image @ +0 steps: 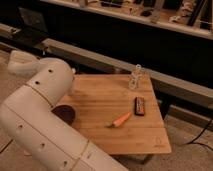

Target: Place the white sponge in the ceramic cup

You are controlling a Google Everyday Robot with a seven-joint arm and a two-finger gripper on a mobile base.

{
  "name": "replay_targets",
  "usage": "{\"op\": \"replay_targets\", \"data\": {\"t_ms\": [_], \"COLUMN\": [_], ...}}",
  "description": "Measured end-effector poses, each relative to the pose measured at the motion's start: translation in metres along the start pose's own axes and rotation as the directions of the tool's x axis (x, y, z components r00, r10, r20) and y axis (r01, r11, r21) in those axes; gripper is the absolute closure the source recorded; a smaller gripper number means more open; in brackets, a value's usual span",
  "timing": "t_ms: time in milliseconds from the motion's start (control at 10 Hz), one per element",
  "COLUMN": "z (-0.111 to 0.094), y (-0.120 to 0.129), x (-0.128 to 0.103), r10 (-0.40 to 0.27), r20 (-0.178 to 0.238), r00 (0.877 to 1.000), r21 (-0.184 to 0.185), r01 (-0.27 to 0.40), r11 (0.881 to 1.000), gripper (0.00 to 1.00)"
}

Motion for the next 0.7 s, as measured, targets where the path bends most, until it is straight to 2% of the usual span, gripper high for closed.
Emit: {"op": "replay_targets", "data": {"t_ms": [200, 700], "z": [-0.0001, 0.0], "y": [0.0, 0.0], "x": [0.0, 0.0], "r10": [0.0, 0.0], "r20": [0.0, 0.0], "r00": [1.0, 1.0], "r21": [0.0, 0.0], "r01": [0.0, 0.0], "r11": [1.0, 1.0], "gripper": [0.2, 0.2]}}
